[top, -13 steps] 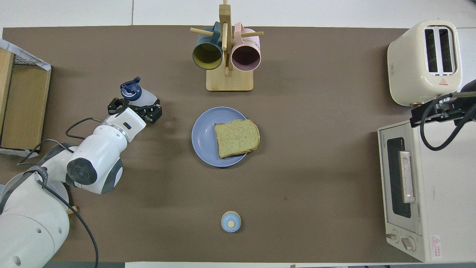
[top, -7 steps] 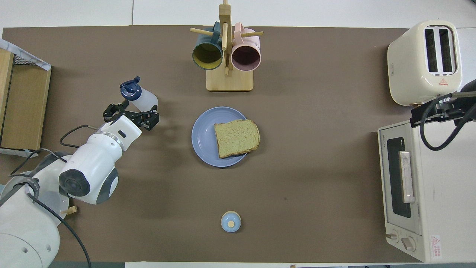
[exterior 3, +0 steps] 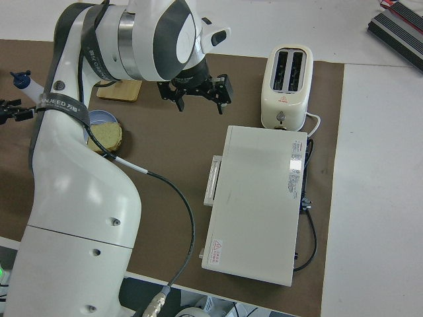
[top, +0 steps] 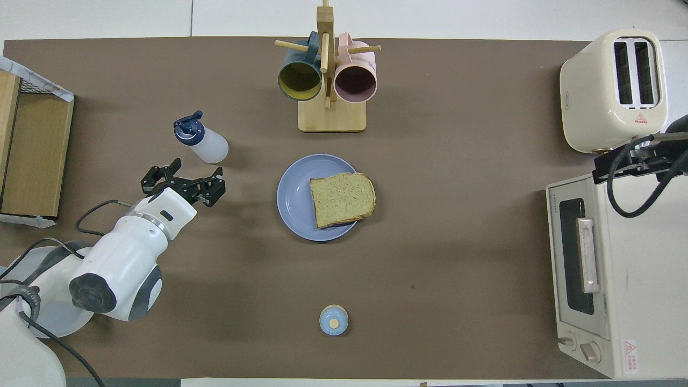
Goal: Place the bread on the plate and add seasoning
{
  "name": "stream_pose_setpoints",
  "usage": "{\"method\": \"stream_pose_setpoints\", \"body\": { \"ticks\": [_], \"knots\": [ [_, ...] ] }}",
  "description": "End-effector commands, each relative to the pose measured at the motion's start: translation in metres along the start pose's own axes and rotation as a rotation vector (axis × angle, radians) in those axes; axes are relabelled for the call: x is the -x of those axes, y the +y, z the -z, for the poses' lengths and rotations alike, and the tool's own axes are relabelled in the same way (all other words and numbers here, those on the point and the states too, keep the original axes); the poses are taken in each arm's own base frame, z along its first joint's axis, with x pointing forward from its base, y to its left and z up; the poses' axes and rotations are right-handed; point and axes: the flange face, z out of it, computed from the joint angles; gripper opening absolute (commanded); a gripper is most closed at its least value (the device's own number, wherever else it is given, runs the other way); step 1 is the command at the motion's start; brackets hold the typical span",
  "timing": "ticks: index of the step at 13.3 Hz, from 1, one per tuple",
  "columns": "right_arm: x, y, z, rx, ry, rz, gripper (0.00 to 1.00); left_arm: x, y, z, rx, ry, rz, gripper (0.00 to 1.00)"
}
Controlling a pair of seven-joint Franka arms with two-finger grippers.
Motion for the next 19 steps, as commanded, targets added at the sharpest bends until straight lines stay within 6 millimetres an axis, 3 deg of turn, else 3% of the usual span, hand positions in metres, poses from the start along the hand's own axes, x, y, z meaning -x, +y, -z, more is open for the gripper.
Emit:
{"method": "stream_pose_setpoints", "body": {
  "ticks": [1, 7, 9, 11, 14, 19],
  "knots": [
    [0.001, 0.002, 0.001, 0.001, 0.003, 0.017, 1.0, -0.003, 0.018, 0.034, 0.01, -0.035, -0.024, 1.0],
    [0.001, 0.002, 0.001, 0.001, 0.003, 0.017, 1.0, -0.053, 0.079, 0.087, 0.005, -0.144, -0.009, 1.0],
    [0.001, 0.002, 0.001, 0.001, 0.003, 0.017, 1.0, -0.086, 0.103, 0.105, -0.014, -0.179, 0.026, 1.0],
    [0.001, 0.002, 0.001, 0.001, 0.003, 0.017, 1.0, -0.116, 0.114, 0.12, -0.051, -0.235, 0.026, 1.0],
    [0.001, 0.002, 0.001, 0.001, 0.003, 0.017, 1.0, -0.164, 0.115, 0.151, -0.094, -0.325, 0.07, 1.0],
    [0.001, 0.002, 0.001, 0.002, 0.003, 0.017, 1.0, -0.211, 0.093, 0.189, -0.091, -0.427, 0.196, 1.0]
  ]
}}
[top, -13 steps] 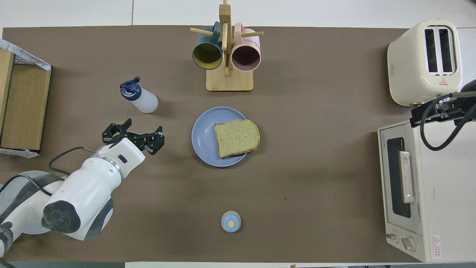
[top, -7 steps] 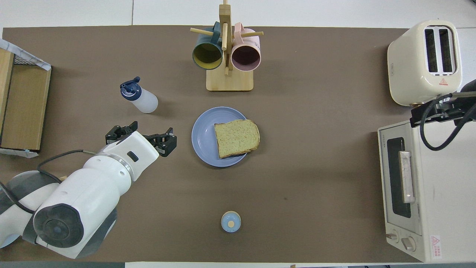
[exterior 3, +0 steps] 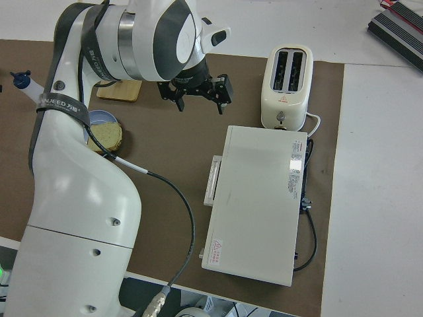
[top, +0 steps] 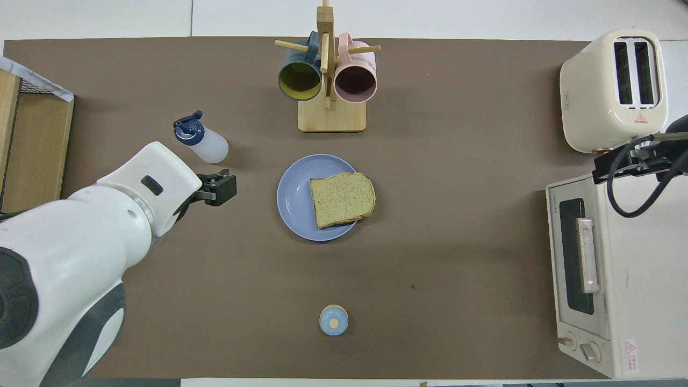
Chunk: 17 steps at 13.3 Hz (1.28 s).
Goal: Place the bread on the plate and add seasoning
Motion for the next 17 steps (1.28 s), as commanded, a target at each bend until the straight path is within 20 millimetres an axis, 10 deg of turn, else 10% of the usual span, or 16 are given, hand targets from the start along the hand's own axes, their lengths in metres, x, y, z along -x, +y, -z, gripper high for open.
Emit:
{"method": "stream_pose_setpoints", "body": {
  "ticks": [1, 10, 17],
  "knots": [
    [0.001, 0.002, 0.001, 0.001, 0.003, 0.017, 1.0, -0.019, -0.018, 0.027, -0.005, -0.064, 0.025, 1.0],
    [0.001, 0.002, 0.001, 0.001, 0.003, 0.017, 1.0, -0.038, -0.189, 0.075, -0.036, -0.266, -0.003, 1.0],
    [0.001, 0.002, 0.001, 0.001, 0.003, 0.017, 1.0, -0.008, -0.201, 0.069, -0.03, -0.4, 0.039, 1.0]
  ]
}}
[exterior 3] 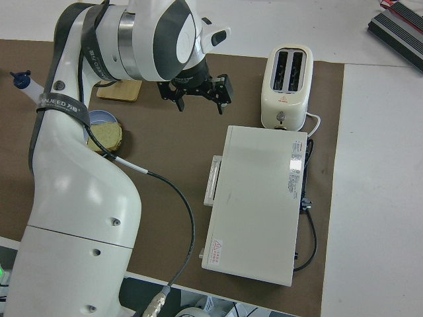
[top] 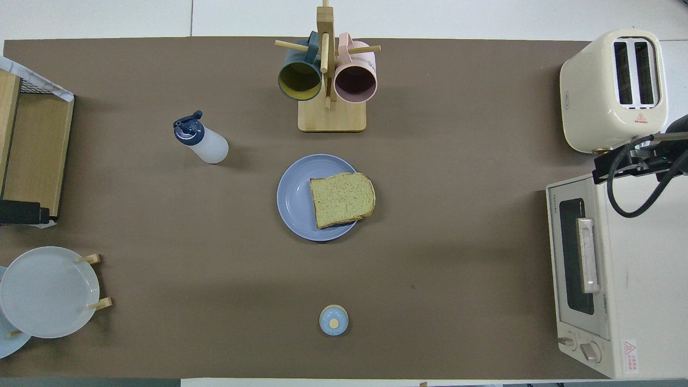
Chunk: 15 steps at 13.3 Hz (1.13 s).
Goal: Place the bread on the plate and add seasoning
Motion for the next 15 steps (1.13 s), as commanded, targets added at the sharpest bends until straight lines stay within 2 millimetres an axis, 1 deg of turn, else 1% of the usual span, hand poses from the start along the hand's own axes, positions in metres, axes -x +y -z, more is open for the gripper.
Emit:
{"method": "stream_pose_setpoints", "body": {
  "ticks": [1, 2, 5, 6, 7, 8, 9, 10, 12, 13, 14, 15],
  "knots": [
    [0.001, 0.002, 0.001, 0.001, 0.003, 0.017, 1.0, 0.007, 0.013, 0.0, 0.012, -0.014, -0.028, 1.0],
    [0.001, 0.002, 0.001, 0.001, 0.003, 0.017, 1.0, 0.008, 0.014, 0.0, 0.01, -0.014, -0.031, 1.0],
    [0.001, 0.002, 0.001, 0.001, 0.003, 0.017, 1.0, 0.001, 0.007, 0.003, -0.018, 0.0, -0.024, 1.0],
    [0.001, 0.002, 0.001, 0.002, 0.003, 0.017, 1.0, -0.004, 0.006, -0.004, -0.022, -0.019, -0.022, 1.0],
    [0.001, 0.002, 0.001, 0.001, 0.003, 0.017, 1.0, -0.014, 0.006, -0.013, -0.023, -0.06, -0.015, 1.0],
    [0.001, 0.002, 0.001, 0.001, 0.003, 0.017, 1.0, -0.023, 0.012, 0.007, -0.028, -0.061, -0.019, 1.0],
    [0.001, 0.002, 0.001, 0.001, 0.003, 0.017, 1.0, -0.037, 0.008, 0.014, -0.033, -0.076, -0.006, 1.0],
    [0.001, 0.002, 0.001, 0.001, 0.003, 0.017, 1.0, -0.042, 0.013, 0.025, -0.037, -0.061, -0.014, 1.0],
    [0.001, 0.002, 0.001, 0.001, 0.003, 0.017, 1.0, -0.054, 0.012, 0.018, -0.004, -0.08, -0.004, 1.0],
    [0.001, 0.002, 0.001, 0.001, 0.003, 0.017, 1.0, -0.061, 0.005, 0.016, 0.0, -0.093, 0.008, 1.0],
    [0.001, 0.002, 0.001, 0.002, 0.003, 0.017, 1.0, -0.07, 0.004, 0.005, 0.006, -0.114, 0.009, 1.0],
    [0.001, 0.002, 0.001, 0.001, 0.003, 0.017, 1.0, -0.074, 0.005, 0.0, 0.007, -0.117, 0.005, 1.0]
  ]
}}
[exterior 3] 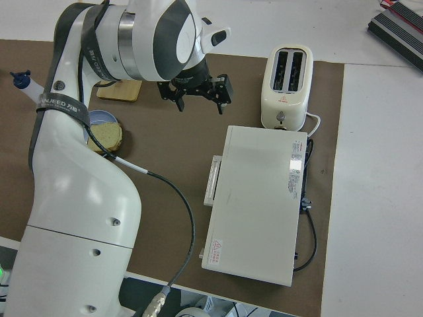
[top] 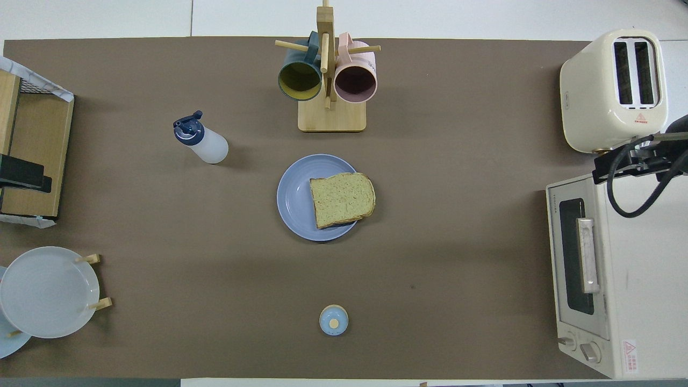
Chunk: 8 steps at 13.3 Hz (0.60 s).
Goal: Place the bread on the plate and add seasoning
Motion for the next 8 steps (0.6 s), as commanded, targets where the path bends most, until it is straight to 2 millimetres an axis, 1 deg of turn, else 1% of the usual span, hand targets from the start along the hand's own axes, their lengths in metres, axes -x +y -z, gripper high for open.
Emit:
{"method": "stream_pose_setpoints", "body": {
  "ticks": [1, 3, 4, 6, 8],
  "knots": [
    [0.001, 0.002, 0.001, 0.002, 0.003, 0.017, 1.0, -0.009, -0.001, 0.0, 0.019, -0.006, -0.013, 1.0],
    [0.001, 0.002, 0.001, 0.001, 0.003, 0.017, 1.0, 0.004, -0.002, -0.024, 0.021, 0.031, -0.008, 1.0],
    [0.001, 0.002, 0.001, 0.001, 0.003, 0.017, 1.0, 0.006, -0.003, -0.035, 0.022, 0.018, -0.008, 1.0],
    [0.001, 0.002, 0.001, 0.002, 0.003, 0.017, 1.0, 0.007, 0.002, -0.035, 0.02, -0.007, -0.016, 1.0],
    [0.001, 0.002, 0.001, 0.002, 0.003, 0.017, 1.0, -0.003, 0.002, -0.039, 0.02, -0.05, -0.015, 1.0]
  ]
}}
